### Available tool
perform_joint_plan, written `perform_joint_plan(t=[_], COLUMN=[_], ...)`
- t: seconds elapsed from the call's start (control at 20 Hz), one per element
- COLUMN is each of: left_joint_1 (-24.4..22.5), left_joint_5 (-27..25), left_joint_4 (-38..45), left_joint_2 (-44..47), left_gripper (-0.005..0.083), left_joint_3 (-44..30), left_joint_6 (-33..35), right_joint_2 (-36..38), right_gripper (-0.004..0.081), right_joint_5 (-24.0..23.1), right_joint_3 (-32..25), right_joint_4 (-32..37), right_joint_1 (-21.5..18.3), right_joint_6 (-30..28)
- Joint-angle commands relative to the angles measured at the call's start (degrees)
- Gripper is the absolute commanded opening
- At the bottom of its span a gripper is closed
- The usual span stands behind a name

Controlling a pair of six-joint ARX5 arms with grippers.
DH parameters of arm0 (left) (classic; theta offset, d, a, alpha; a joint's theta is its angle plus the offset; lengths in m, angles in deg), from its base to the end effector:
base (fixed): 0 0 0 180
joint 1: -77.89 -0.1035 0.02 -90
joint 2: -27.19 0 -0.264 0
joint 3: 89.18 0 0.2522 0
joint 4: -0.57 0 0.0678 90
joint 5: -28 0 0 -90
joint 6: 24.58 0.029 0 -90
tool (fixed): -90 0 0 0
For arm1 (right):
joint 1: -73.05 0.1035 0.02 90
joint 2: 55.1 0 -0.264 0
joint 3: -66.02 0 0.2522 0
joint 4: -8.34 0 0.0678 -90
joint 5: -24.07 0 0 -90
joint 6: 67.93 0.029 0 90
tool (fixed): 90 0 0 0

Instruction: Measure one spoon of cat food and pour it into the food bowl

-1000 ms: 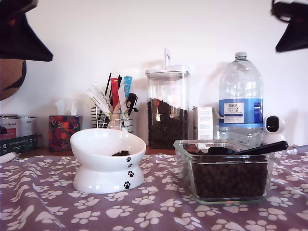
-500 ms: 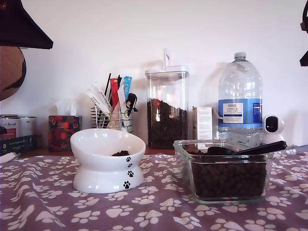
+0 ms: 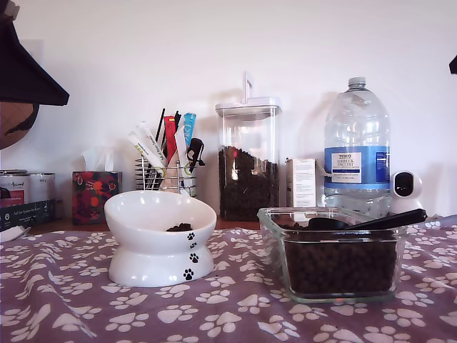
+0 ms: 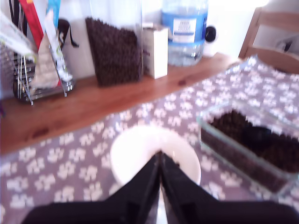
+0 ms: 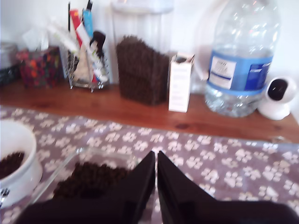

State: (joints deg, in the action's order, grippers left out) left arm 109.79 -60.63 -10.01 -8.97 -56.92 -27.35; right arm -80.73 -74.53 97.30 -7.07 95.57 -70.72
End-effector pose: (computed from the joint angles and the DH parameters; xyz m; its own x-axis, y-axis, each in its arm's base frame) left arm 0.1288 -0.0810 0.2179 0.8091 -0.5318 -0.2500 0.5370 0.8419 -0.0528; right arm 0.1199 0.0450 0.2262 0.9574 0.2351 -0.1676 -0.2499 0.9655 -0.0733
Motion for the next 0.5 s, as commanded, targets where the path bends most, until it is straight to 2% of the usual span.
perform_joint_plan(t=[0.0,0.15,0.45], left_joint_1=[0.2,0.2,0.1], left_joint_5=[-0.3,-0.3,-0.4], left_joint_4=[-0.7,-6.3,-14.0], left_joint_2=[0.2,0.3,0.2], left_gripper=[-0.0019,-0.0019,-0.0019], left_joint_3=[-0.5,-0.5,-0.5], left_joint_6=[0.0,-5.0,-5.1], right_joint_2=[-0.3,-0.3,-0.3], right_gripper=[-0.0010,-0.0010,-0.0010], right_joint_5=[-0.6,-0.6,-0.6], right_joint_3=[-0.5,-0.5,-0.5], right_joint_4=[-3.6,-11.7,-20.6], right_joint_1=[0.0,0.0,0.0], right_joint_6=[1.6,1.4,1.4])
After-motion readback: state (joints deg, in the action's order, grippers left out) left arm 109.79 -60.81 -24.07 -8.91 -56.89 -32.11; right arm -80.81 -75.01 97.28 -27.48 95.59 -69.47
